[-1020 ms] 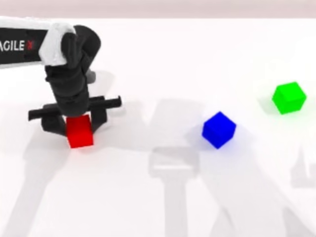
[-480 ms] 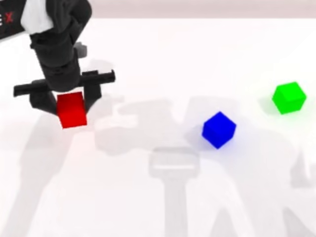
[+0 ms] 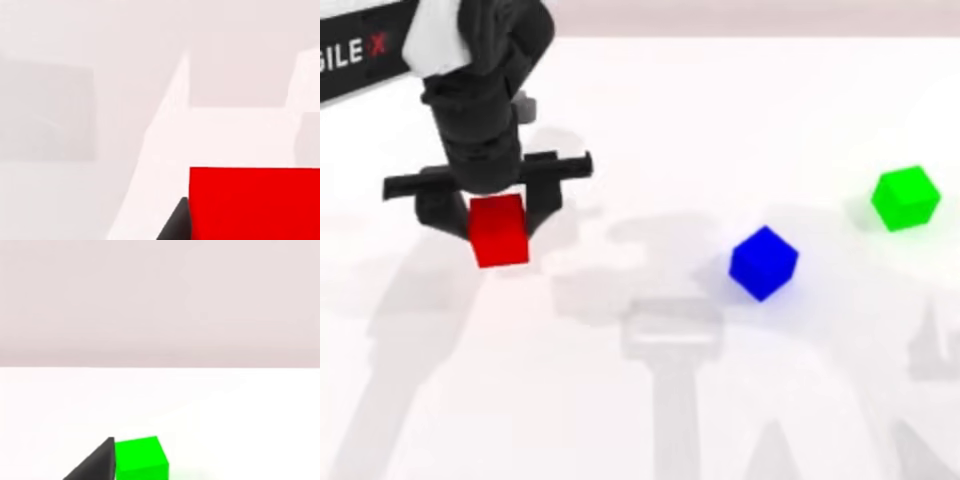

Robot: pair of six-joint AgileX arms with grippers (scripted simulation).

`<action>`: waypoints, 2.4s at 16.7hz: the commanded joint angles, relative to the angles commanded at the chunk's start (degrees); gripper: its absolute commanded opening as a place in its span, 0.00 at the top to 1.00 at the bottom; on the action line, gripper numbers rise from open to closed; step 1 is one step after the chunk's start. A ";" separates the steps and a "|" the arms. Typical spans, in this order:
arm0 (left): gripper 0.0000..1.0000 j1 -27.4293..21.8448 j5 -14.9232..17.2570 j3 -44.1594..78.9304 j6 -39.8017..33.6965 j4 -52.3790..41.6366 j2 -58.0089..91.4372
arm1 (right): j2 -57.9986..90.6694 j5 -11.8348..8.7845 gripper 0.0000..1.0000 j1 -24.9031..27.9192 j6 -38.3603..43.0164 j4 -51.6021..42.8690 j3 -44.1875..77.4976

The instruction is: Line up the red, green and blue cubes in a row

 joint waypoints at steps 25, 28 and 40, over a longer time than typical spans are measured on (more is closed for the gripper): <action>0.92 -11.96 0.07 -10.96 -4.91 12.56 1.45 | 0.00 0.00 0.00 0.00 0.00 0.00 0.00; 0.70 -11.96 0.07 -10.96 -4.91 12.56 1.45 | 0.00 0.00 0.00 0.00 0.00 0.00 0.00; 0.00 -11.96 0.07 -10.96 -4.91 12.56 1.45 | 0.00 0.00 0.00 0.00 0.00 0.00 0.00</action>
